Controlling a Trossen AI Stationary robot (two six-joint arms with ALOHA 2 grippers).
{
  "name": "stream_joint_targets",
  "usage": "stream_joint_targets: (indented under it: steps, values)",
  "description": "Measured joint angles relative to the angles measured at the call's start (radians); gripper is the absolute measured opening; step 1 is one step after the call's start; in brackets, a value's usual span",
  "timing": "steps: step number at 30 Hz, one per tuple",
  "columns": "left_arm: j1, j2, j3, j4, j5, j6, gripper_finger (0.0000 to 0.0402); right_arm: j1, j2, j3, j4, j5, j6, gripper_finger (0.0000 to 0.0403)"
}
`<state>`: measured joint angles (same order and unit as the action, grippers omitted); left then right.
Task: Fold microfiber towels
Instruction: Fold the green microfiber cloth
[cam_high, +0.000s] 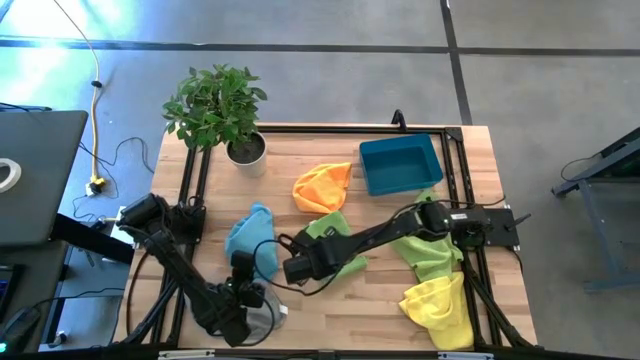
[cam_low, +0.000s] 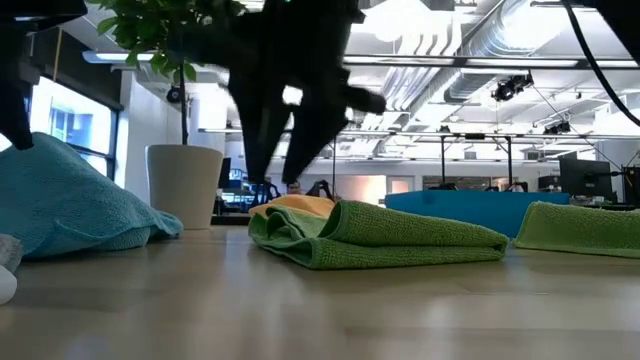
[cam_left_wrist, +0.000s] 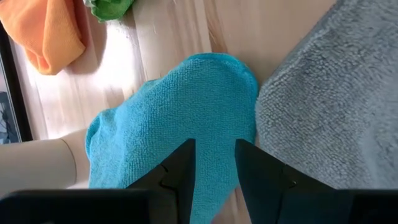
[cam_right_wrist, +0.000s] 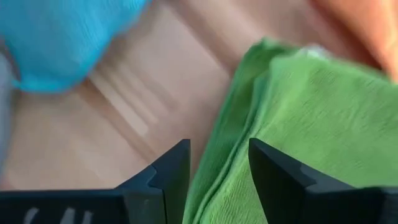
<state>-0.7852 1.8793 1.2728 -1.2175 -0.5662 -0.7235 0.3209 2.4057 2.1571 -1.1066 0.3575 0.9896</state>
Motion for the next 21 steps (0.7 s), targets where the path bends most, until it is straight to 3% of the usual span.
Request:
stream_joint_targets:
  steps: [5, 21]
  values:
    - [-0.016, 0.0, 0.0, 0.0, 0.0, -0.001, 0.0103, -0.016, 0.031, 0.0, -0.001, -0.051, -0.002, 0.0156]
    - [-0.024, 0.0, 0.0, 0.0, -0.006, -0.027, 0.0103, -0.032, 0.046, 0.0, -0.056, 0.013, 0.049, 0.0144]
